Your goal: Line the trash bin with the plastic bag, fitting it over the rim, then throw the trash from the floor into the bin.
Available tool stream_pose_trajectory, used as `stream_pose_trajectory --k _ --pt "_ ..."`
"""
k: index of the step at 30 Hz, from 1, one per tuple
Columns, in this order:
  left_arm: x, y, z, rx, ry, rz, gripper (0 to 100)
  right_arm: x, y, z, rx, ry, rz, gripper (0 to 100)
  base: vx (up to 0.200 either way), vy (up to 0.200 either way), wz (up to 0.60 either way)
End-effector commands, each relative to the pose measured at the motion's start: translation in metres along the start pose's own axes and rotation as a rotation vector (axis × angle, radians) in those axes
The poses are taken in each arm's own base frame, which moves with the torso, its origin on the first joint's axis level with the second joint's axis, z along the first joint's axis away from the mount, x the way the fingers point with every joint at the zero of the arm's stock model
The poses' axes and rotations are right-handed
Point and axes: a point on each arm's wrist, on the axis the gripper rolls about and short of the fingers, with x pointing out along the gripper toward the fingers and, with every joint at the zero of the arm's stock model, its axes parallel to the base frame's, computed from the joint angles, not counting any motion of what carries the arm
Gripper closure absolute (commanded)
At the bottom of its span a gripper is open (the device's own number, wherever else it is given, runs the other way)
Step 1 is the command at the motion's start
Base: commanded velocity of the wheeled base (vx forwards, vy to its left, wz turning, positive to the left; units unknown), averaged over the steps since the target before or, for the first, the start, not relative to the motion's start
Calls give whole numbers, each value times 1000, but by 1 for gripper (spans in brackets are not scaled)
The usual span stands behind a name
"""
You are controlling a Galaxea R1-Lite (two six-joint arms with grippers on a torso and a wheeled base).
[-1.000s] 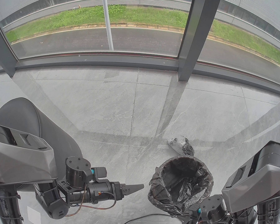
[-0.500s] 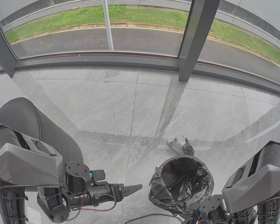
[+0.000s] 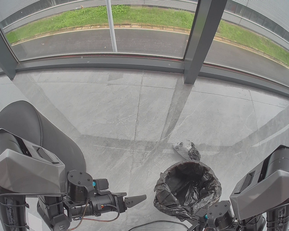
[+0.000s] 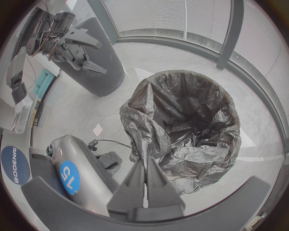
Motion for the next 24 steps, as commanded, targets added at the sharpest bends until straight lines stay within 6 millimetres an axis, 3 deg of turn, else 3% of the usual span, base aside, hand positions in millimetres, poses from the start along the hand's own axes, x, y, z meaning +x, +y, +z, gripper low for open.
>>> stream_pose_trajectory --k 1,24 --pt "-2 -6 -1 36 3 -16 0 -1 0 -1 -11 -3 4 100 0 0 0" --pt "2 -2 -4 37 17 -7 0 -3 1 -2 -6 8 14 100 0 0 0"
